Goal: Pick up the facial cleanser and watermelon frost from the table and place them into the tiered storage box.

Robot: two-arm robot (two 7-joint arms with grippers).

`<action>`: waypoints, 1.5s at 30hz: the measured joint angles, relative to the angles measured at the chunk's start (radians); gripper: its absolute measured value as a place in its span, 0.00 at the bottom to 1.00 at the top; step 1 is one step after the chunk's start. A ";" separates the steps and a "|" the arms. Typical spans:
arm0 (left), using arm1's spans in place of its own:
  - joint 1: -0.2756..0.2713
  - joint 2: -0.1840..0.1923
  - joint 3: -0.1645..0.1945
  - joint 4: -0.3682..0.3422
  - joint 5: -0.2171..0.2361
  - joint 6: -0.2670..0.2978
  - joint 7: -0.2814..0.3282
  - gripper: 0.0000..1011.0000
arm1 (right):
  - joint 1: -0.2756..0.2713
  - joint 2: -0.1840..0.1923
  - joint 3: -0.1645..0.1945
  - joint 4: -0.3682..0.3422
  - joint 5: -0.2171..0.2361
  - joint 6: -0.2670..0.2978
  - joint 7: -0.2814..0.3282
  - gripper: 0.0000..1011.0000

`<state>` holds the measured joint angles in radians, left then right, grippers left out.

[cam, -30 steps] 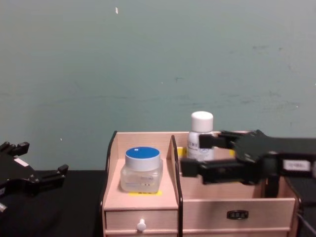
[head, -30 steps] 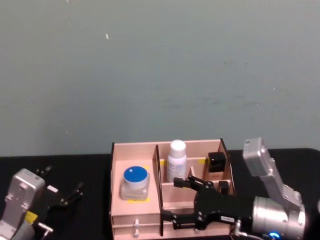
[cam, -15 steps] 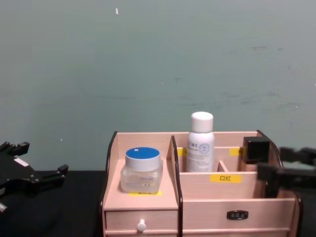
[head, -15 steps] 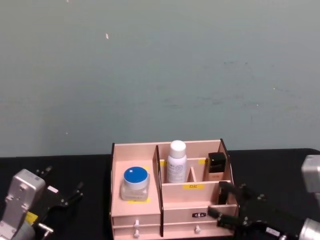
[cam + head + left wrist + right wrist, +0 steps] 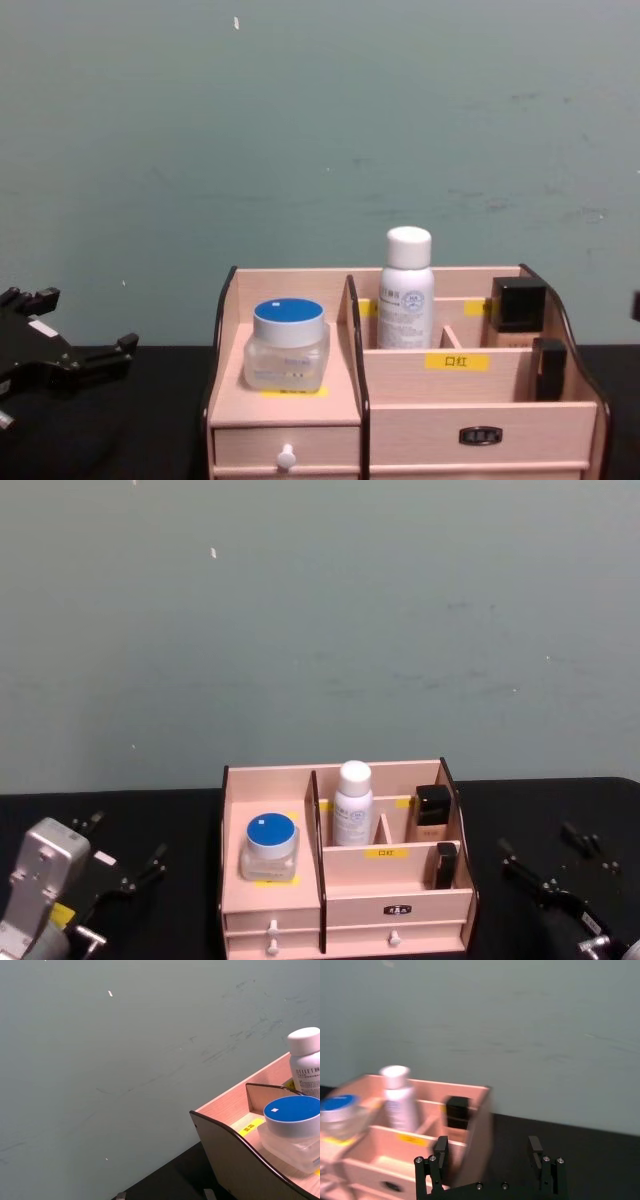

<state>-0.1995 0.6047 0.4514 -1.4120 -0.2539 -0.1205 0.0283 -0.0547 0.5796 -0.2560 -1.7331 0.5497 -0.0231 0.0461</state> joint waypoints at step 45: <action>0.000 0.000 0.000 0.000 0.000 0.000 0.000 0.99 | 0.032 -0.127 0.011 0.087 -0.097 0.107 -0.176 0.99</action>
<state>-0.1995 0.6047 0.4514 -1.4120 -0.2539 -0.1205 0.0283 -0.0225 0.4524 -0.2447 -1.6464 0.4528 0.0841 -0.1295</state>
